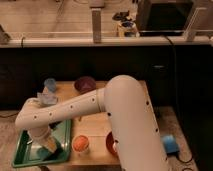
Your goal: Wipe tray with sponge
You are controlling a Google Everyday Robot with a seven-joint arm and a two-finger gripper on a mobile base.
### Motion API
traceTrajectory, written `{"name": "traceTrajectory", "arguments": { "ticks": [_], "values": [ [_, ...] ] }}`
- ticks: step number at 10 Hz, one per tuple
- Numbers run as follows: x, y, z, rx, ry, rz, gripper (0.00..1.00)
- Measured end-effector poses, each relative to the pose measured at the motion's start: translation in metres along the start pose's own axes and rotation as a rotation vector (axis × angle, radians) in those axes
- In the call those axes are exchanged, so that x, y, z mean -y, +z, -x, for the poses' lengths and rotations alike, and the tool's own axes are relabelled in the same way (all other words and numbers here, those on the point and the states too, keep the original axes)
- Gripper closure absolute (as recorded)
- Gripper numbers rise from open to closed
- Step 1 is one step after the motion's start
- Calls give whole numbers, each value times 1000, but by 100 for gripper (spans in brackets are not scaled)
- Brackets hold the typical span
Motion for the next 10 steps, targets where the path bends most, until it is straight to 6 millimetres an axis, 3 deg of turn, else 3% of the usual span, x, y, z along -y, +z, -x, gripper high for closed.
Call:
{"name": "traceTrajectory", "arguments": {
  "ticks": [4, 10],
  "values": [
    [-23, 1, -26, -23, 51, 1, 100],
    [1, 9, -61, -62, 33, -13, 100]
  ]
}}
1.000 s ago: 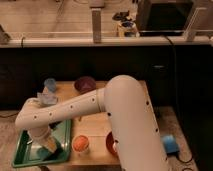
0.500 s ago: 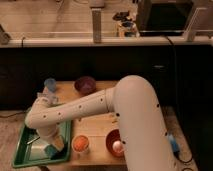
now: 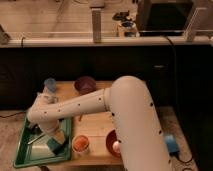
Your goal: Wipe tray with sponge
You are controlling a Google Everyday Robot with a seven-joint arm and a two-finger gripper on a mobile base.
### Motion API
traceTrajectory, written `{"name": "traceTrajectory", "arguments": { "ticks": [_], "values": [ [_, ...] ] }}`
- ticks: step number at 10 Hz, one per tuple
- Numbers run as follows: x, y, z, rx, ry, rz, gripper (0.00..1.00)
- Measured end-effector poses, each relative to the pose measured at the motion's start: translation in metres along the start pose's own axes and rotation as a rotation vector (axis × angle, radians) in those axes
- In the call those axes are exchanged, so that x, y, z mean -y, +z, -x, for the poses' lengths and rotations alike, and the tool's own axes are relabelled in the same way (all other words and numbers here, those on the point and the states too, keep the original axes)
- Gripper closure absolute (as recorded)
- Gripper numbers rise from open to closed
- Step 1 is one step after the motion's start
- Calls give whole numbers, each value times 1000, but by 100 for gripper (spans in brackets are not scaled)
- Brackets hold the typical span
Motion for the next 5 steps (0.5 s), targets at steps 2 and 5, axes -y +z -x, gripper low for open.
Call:
{"name": "traceTrajectory", "arguments": {
  "ticks": [2, 5],
  "values": [
    [10, 6, -2, -1, -11, -6, 100],
    [33, 14, 2, 10, -32, -31, 100]
  ]
}}
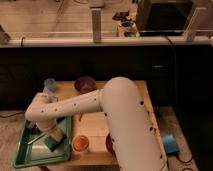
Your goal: Wipe tray with sponge
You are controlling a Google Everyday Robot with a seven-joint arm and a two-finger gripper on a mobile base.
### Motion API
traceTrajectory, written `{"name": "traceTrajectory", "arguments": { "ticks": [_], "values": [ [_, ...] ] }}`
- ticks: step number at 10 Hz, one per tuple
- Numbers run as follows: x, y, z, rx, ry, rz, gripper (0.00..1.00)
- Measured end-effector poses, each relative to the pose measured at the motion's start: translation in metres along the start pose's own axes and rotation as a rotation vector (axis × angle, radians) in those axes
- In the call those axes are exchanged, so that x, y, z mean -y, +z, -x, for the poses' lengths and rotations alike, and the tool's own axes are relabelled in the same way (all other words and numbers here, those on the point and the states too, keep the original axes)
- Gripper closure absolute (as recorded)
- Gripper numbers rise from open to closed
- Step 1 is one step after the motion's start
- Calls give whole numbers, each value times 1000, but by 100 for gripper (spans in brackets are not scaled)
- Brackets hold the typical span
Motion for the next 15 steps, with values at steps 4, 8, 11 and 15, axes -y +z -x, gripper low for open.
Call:
{"name": "traceTrajectory", "arguments": {
  "ticks": [4, 8, 11, 15],
  "values": [
    [23, 10, 13, 28, -30, -20, 100],
    [22, 9, 14, 30, -32, -19, 100],
    [23, 8, 44, 52, -64, -21, 100],
    [15, -3, 80, 62, -97, -17, 100]
  ]
}}
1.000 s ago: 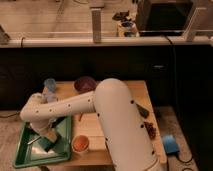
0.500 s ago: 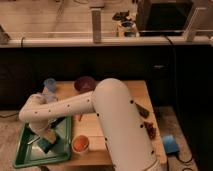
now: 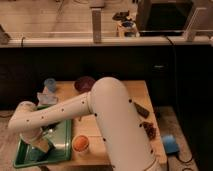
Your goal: Wipe tray with sponge
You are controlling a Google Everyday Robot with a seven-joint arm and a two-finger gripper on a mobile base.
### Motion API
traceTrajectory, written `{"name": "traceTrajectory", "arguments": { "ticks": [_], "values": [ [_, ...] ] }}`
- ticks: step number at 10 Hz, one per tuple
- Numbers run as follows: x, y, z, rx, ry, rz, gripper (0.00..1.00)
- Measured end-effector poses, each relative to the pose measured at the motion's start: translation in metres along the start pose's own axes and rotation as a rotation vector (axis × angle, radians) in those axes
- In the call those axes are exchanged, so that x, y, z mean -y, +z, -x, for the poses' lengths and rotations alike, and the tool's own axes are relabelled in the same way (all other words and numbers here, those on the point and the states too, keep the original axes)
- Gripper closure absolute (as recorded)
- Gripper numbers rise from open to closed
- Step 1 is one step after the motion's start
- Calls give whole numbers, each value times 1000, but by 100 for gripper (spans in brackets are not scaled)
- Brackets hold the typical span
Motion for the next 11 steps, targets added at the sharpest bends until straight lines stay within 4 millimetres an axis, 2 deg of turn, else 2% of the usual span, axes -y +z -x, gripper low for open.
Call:
{"name": "traceTrajectory", "arguments": {
  "ticks": [8, 11],
  "values": [
    [-41, -31, -12, -41, 48, 18, 100],
    [-60, -28, -41, -68, 73, 44, 100]
  ]
}}
